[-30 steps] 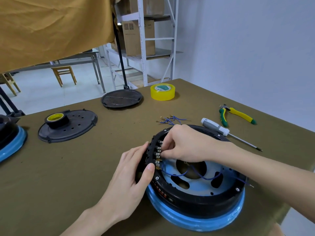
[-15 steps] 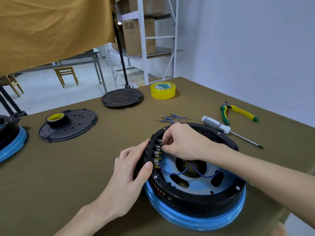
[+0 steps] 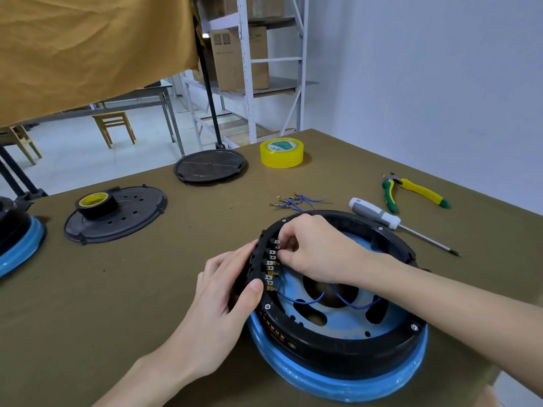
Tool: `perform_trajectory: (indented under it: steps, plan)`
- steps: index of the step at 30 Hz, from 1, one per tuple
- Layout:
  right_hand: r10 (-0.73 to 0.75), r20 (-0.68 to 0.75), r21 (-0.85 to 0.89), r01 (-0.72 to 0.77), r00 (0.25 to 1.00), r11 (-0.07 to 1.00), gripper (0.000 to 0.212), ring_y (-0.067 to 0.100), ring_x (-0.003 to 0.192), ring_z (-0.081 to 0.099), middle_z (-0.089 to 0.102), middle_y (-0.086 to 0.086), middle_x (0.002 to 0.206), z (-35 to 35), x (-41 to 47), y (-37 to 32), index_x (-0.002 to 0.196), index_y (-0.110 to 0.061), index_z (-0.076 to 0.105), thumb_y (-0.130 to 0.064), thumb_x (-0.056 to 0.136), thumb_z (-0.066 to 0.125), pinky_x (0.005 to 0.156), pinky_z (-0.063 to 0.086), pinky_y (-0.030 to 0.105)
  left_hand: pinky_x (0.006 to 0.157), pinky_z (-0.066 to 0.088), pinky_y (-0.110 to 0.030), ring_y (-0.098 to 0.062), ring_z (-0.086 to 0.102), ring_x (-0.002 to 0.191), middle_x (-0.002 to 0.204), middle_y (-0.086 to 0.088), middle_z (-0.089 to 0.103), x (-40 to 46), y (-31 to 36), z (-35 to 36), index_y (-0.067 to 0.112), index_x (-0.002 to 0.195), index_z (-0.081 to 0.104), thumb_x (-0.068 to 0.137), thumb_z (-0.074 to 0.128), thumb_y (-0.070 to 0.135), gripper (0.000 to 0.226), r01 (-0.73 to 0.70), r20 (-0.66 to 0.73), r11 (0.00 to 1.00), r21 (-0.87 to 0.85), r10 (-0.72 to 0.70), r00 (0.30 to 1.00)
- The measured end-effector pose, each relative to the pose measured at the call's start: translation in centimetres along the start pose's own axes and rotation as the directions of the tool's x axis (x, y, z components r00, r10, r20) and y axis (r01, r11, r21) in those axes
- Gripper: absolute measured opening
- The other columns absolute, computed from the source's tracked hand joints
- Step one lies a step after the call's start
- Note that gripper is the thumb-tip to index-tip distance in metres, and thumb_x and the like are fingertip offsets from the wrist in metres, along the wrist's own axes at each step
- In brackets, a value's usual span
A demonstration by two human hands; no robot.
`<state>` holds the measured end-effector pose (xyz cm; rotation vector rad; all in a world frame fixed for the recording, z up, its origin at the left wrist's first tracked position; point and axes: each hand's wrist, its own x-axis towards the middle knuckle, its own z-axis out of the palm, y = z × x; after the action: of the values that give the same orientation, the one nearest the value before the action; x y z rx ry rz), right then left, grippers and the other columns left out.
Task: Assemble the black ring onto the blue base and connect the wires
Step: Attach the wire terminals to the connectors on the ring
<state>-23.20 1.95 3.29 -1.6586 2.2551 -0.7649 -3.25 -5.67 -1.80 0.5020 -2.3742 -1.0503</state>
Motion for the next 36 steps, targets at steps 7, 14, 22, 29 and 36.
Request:
perform_trajectory:
  steps: [7, 14, 22, 29, 36]
  plan:
    - [-0.027, -0.008, 0.037, 0.027, 1.0, 0.999, 0.011, 0.013, 0.075, 0.069, 0.075, -0.001, 0.076, -0.1, -0.2, -0.1, 0.084, -0.013, 0.078, -0.015, 0.09, 0.069, 0.073, 0.056, 0.027, 0.112, 0.028, -0.038, 0.001, 0.023, 0.146, 0.15, 0.038, 0.04, 0.0, -0.1, 0.0, 0.073, 0.144, 0.027, 0.096, 0.03, 0.071, 0.048, -0.014, 0.004, 1.0, -0.01, 0.014, 1.0]
    - [0.106, 0.093, 0.195, -0.123, 0.99, 0.973, 0.014, 0.009, 0.07, 0.065, 0.078, 0.002, 0.081, -1.4, -0.2, 0.7, 0.086, -0.014, 0.082, -0.012, 0.09, 0.069, 0.075, 0.055, 0.028, 0.111, 0.027, -0.037, 0.0, 0.024, 0.145, 0.146, 0.038, 0.042, -0.1, 0.2, -0.1, 0.073, 0.143, 0.027, 0.096, 0.029, 0.069, 0.047, -0.012, 0.0, 1.0, 0.019, 0.012, 1.0]
    - [0.281, 0.307, 0.398, -0.391, 0.909, 0.83, 0.013, 0.013, 0.047, 0.059, 0.066, 0.004, 0.069, -1.9, 0.1, 0.8, 0.096, -0.007, 0.074, -0.004, 0.096, 0.061, 0.038, 0.04, 0.02, 0.112, 0.027, -0.038, 0.0, 0.026, 0.144, 0.147, 0.038, 0.042, -0.1, 0.3, -0.2, 0.07, 0.146, 0.026, 0.097, 0.027, 0.07, 0.049, -0.023, -0.001, 0.999, 0.032, 0.023, 1.0]
    - [0.285, 0.373, 0.378, -0.425, 0.883, 0.822, 0.015, 0.017, 0.051, 0.066, 0.063, 0.004, 0.067, -1.8, 1.0, 0.3, 0.08, -0.01, 0.073, -0.007, 0.093, 0.067, 0.039, 0.042, 0.02, 0.113, 0.029, -0.041, -0.003, 0.026, 0.146, 0.15, 0.038, 0.041, -0.1, 0.1, -0.2, 0.073, 0.144, 0.028, 0.098, 0.03, 0.068, 0.046, -0.034, -0.007, 0.999, 0.007, 0.034, 0.999]
    - [0.288, 0.402, 0.33, -0.43, 0.869, 0.84, 0.021, 0.011, 0.054, 0.069, 0.063, -0.003, 0.058, -1.8, 1.6, -0.1, 0.074, -0.014, 0.067, -0.008, 0.094, 0.066, 0.04, 0.041, 0.017, 0.12, 0.028, -0.048, -0.004, 0.027, 0.147, 0.15, 0.035, 0.044, 0.0, 0.1, -0.2, 0.073, 0.141, 0.033, 0.097, 0.036, 0.067, 0.045, -0.022, -0.008, 0.999, -0.049, 0.021, 1.0]
